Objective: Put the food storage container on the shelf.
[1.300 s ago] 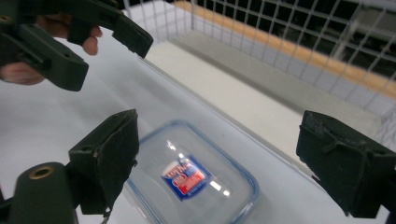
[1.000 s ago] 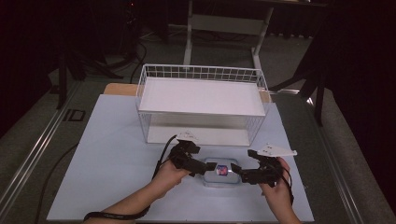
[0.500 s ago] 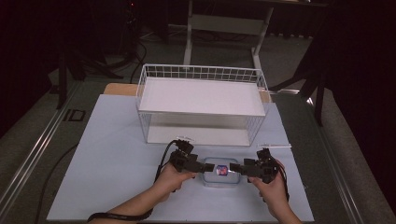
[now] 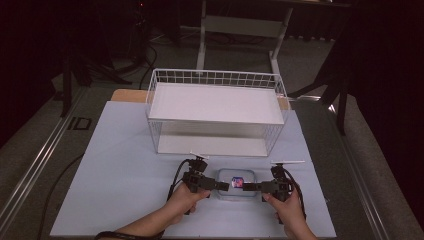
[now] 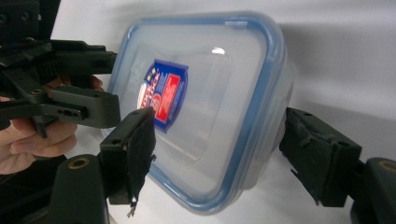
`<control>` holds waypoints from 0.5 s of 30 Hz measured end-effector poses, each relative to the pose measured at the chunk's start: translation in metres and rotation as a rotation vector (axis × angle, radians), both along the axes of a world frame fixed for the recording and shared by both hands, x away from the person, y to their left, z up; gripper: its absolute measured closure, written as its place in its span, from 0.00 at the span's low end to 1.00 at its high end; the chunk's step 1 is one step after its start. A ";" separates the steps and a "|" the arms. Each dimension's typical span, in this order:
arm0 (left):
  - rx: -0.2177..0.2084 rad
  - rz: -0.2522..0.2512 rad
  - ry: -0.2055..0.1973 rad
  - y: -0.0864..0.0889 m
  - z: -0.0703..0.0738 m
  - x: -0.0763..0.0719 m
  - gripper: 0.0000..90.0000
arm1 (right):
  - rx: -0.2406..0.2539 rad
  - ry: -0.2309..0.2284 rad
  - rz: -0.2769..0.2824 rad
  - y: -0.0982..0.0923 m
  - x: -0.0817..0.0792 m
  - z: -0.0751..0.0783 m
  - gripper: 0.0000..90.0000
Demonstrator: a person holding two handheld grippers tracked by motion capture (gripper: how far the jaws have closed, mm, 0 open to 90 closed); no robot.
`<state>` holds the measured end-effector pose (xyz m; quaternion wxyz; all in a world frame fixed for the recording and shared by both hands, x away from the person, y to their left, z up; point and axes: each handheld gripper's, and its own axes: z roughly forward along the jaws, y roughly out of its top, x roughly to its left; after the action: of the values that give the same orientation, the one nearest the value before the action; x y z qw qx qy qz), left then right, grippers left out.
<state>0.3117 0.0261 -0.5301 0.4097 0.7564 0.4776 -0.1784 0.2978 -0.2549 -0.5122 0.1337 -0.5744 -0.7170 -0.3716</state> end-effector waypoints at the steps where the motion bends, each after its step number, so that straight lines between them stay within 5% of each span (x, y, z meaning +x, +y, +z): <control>1: 0.000 -0.005 -0.008 -0.001 -0.001 -0.001 0.29 | -0.005 0.006 -0.001 0.000 -0.001 0.000 0.33; 5: 0.006 0.019 -0.053 -0.003 0.002 -0.009 0.33 | 0.003 0.012 -0.010 -0.002 0.000 -0.001 0.36; 9: 0.014 0.018 -0.045 -0.001 0.004 -0.010 0.40 | 0.009 0.027 -0.037 -0.001 0.000 -0.001 0.37; 15: 0.036 0.041 -0.082 -0.001 0.010 -0.019 0.42 | -0.021 -0.008 -0.039 0.003 -0.005 0.003 0.38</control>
<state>0.2927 0.0249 -0.5203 0.4186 0.7604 0.4791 -0.1303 0.2929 -0.2517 -0.5093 0.1176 -0.5882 -0.7100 -0.3690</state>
